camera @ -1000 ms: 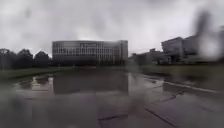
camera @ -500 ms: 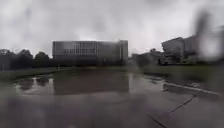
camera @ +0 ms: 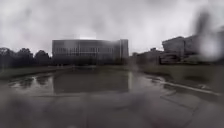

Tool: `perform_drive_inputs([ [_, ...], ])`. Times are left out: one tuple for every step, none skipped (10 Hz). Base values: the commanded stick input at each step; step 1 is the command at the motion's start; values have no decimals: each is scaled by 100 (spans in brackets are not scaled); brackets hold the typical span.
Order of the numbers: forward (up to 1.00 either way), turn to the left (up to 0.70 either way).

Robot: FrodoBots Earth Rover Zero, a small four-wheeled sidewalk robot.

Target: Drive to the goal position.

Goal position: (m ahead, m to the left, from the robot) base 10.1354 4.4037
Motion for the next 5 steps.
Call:
perform_drive_inputs([
  [70,0],
  [70,0],
  [70,0],
  [70,0],
  [70,0],
])
